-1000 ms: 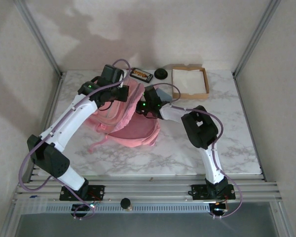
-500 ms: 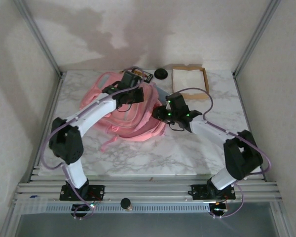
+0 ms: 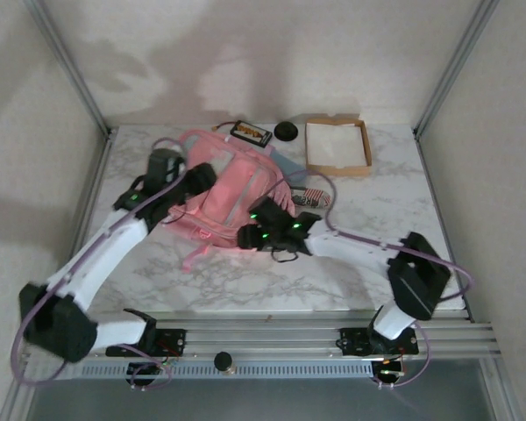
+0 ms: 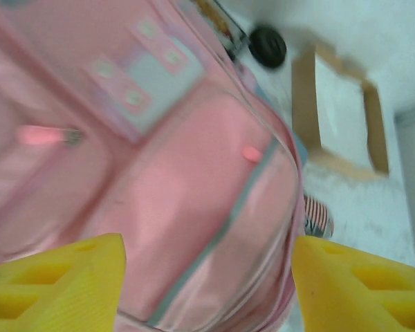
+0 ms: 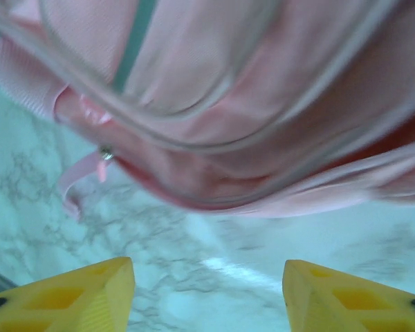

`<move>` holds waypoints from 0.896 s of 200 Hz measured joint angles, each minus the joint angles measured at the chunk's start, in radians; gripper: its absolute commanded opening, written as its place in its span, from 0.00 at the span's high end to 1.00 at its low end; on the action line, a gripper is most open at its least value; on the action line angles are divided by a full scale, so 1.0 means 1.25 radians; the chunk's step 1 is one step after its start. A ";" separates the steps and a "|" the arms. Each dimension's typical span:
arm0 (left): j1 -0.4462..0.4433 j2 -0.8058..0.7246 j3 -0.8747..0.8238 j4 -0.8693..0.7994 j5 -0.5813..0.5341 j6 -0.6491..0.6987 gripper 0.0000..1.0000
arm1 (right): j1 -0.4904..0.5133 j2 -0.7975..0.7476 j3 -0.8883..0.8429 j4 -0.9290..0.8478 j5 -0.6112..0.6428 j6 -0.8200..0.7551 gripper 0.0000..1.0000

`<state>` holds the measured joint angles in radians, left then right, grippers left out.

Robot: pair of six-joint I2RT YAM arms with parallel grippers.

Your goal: Pack books, pencil case, and school supplies into a backpack

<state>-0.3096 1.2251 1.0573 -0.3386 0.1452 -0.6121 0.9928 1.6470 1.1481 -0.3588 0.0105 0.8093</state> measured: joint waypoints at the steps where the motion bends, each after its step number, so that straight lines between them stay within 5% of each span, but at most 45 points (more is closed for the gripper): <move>1: 0.005 -0.008 -0.007 0.003 0.000 -0.003 0.35 | 0.003 0.003 0.003 -0.001 0.000 0.001 0.37; 29: 0.087 -0.133 -0.144 0.010 0.002 -0.041 0.34 | 0.082 0.156 0.124 0.006 0.014 0.049 0.36; 82: 0.230 -0.229 -0.281 -0.001 0.038 -0.080 0.32 | 0.141 0.388 0.399 -0.057 0.055 0.135 0.49; 179: 0.241 -0.259 -0.338 0.023 0.079 -0.095 0.31 | 0.143 0.500 0.498 -0.112 0.142 0.258 0.64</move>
<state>-0.0082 0.9016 0.6342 -0.3096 0.2440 -0.7311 1.1717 2.2715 1.7710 -0.4988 0.1875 1.1324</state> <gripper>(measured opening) 0.687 0.380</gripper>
